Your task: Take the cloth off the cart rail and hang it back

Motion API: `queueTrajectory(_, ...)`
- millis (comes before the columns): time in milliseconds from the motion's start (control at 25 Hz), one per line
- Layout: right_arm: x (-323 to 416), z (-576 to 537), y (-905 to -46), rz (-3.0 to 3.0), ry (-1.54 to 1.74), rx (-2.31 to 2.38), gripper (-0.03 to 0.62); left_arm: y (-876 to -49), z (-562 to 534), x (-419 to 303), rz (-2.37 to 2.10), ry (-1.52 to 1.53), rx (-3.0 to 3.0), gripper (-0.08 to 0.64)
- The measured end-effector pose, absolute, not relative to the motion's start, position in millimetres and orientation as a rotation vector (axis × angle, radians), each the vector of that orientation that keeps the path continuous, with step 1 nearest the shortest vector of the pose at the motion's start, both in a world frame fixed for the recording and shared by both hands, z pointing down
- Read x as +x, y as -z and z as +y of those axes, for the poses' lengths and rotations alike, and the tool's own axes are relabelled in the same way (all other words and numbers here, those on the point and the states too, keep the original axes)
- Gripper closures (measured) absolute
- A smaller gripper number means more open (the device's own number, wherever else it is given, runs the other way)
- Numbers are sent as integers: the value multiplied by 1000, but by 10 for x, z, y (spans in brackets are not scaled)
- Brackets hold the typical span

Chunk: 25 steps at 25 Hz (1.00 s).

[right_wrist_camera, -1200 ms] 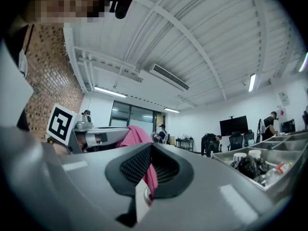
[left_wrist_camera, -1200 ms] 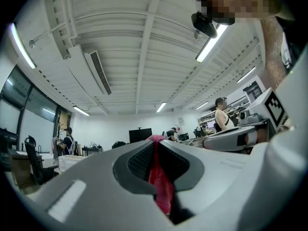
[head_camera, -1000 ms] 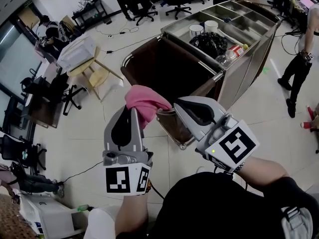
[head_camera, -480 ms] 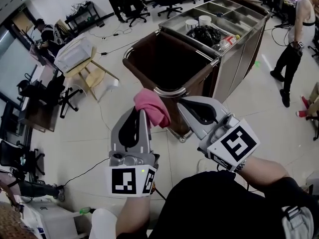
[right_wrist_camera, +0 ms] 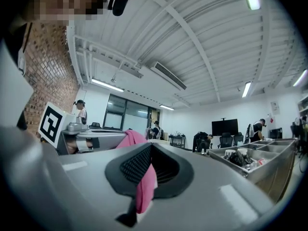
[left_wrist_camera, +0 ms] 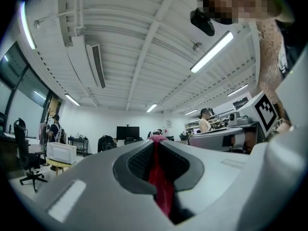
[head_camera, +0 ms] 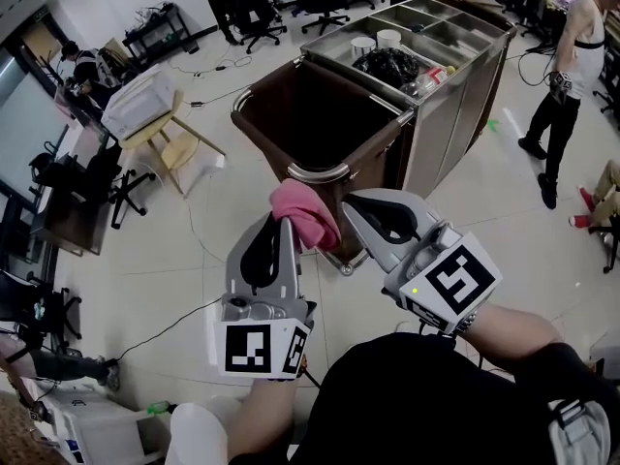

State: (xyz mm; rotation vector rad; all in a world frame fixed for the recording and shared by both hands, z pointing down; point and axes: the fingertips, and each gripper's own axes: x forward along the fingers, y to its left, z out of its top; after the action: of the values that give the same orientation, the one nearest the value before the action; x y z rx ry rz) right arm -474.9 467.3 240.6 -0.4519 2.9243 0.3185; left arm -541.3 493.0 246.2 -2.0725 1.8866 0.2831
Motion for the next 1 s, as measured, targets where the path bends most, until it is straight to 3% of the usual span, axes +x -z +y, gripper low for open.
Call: queueTrajectory(1000,-4521,4603,-2463,2950,-251,-439,592,-2588,4798,-5155,1911,-259,-2085,535)
